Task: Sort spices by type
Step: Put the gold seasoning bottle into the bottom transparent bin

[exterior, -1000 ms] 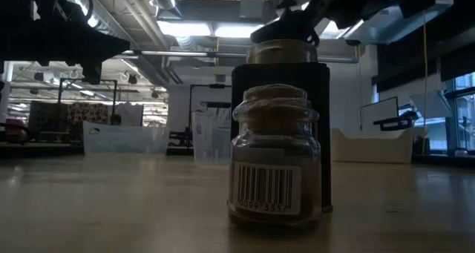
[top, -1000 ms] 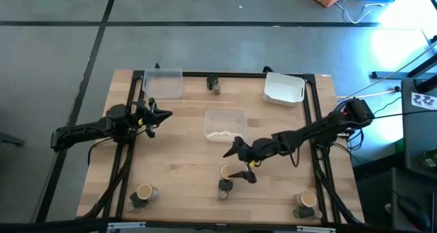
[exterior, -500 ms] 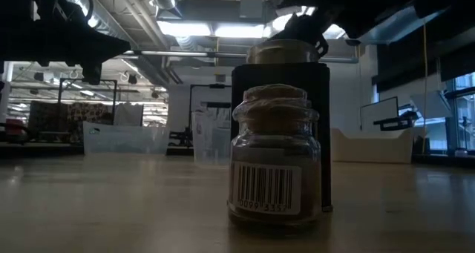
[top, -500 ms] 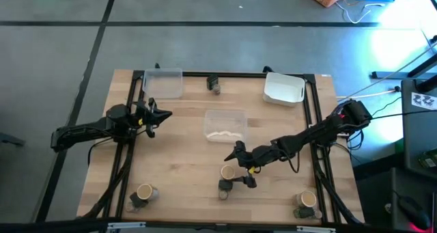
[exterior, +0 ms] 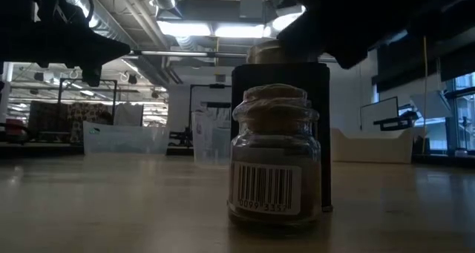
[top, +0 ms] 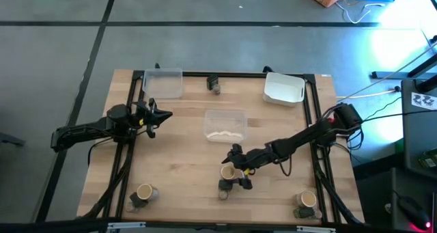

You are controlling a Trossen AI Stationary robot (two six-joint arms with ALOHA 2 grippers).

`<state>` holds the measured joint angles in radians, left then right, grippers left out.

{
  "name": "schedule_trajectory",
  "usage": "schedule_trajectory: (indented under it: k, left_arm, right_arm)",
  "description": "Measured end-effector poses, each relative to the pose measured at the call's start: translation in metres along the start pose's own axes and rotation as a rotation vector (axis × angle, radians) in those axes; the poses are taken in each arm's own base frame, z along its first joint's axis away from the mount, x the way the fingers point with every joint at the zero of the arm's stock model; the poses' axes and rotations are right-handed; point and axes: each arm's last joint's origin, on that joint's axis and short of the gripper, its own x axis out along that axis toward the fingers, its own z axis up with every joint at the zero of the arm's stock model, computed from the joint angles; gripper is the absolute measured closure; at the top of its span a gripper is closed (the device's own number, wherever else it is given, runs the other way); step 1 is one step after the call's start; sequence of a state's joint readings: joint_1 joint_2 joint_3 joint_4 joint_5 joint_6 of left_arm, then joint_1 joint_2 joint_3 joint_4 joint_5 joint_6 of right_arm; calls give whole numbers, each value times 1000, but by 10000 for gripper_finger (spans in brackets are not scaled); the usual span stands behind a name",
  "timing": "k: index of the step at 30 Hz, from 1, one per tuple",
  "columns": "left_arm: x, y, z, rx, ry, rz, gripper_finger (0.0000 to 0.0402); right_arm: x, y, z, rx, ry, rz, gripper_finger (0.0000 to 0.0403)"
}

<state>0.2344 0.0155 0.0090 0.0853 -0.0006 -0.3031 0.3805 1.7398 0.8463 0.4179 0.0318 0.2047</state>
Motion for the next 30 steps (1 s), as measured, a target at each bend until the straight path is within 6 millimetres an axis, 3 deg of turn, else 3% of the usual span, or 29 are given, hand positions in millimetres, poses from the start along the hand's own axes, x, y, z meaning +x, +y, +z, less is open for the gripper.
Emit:
schedule_trajectory:
  k: [8, 17, 25, 30]
  left_arm:
    - [0, 0, 0, 1, -2, 2, 398]
    - [0, 0, 0, 3, -2, 2, 398]
    - [0, 0, 0, -4, -2, 2, 398]
    - [0, 0, 0, -4, -5, 1, 398]
  right_arm:
    - [3, -1, -4, 0, 14, -6, 13]
    - [2, -1, -3, -1, 11, -7, 121]
    - [1, -1, 1, 52, -4, -31, 116]
    - [-2, 3, 22, 53, -18, -35, 105]
